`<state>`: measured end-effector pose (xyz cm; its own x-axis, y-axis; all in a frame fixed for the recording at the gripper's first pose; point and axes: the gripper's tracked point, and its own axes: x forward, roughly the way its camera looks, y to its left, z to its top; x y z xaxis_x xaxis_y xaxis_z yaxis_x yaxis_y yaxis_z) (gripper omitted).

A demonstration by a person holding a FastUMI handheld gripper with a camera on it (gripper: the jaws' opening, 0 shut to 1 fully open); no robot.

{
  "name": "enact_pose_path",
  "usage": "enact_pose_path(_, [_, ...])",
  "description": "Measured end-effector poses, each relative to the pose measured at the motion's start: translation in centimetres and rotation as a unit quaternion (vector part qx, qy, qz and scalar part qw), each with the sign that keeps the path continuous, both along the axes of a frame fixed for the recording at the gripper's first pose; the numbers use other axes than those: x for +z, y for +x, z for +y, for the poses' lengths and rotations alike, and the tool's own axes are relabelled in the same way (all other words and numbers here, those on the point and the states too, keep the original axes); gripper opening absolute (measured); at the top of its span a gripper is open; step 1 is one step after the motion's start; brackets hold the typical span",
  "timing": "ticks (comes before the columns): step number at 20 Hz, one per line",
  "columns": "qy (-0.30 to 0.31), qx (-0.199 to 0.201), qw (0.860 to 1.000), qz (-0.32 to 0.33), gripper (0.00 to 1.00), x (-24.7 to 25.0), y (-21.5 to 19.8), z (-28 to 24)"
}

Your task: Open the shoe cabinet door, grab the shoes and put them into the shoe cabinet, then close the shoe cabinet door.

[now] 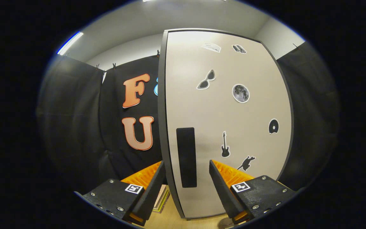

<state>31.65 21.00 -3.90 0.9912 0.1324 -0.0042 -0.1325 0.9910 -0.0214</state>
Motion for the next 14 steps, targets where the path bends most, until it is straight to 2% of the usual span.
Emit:
enact_pose_path(2, [-0.007, -0.007, 1.000, 0.003, 0.83, -0.2, 1.6, 0.0])
enact_pose_path(3, [-0.008, -0.008, 1.000, 0.002, 0.74, -0.2, 2.3, 0.0])
enact_pose_path(5, [-0.012, -0.015, 1.000, 0.003, 0.66, -0.4, 3.3, -0.1])
enact_pose_path(8, [-0.016, -0.005, 1.000, 0.007, 0.48, -0.9, 3.7, 0.7])
enact_pose_path(9, [-0.021, -0.010, 1.000, 0.002, 0.39, -0.8, 3.5, 0.5])
enact_pose_path(11, [-0.019, -0.020, 1.000, 0.006, 0.37, -0.9, 3.5, 0.5])
enact_pose_path(14, [-0.028, -0.011, 0.999, 0.025, 0.31, -1.1, 3.6, 0.6])
